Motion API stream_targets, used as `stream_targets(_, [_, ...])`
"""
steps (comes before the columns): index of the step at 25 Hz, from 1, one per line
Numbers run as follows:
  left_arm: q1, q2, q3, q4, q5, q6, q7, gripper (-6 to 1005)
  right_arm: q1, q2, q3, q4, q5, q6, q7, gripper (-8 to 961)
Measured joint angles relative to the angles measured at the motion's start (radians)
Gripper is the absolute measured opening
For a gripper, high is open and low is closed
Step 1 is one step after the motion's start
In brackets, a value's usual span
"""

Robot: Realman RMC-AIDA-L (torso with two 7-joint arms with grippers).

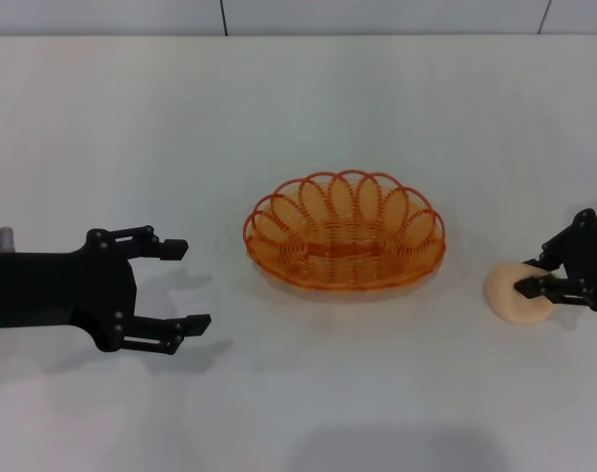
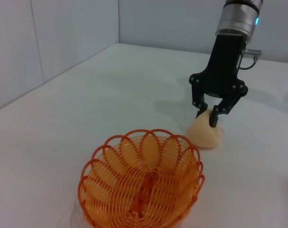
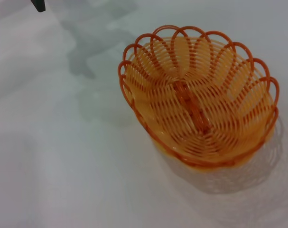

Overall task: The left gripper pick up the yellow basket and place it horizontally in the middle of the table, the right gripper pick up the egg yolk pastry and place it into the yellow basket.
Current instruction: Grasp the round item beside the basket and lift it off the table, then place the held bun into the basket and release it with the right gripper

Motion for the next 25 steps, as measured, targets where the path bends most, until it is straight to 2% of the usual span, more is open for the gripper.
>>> stream_targets(6, [0.017,-0.001,0.001,0.032,0.000,0.023,-0.019,891,0.001,-0.007,0.007,-0.031,0.007,-0.024,0.013,167])
stream_targets(13, [0.045,-0.001,0.041,0.115,0.020,0.025,-0.149,890,0.003,-0.018,0.013,-0.171,0.013,-0.078,0.095,94])
stream_targets(18, [0.086,-0.003,0.103,0.178,0.035,-0.006,-0.174,890,0.068,-0.021,0.012,-0.217,0.023,-0.131,0.165,63])
stream_targets(24, [0.103,-0.004,0.131,0.192,0.032,-0.046,-0.180,890,0.172,-0.003,-0.013,-0.214,0.015,-0.143,0.257,51])
stream_targets(25, [0.104,-0.004,0.130,0.191,0.032,-0.047,-0.180,890,0.172,-0.003,-0.013,-0.214,0.015,-0.143,0.257,50])
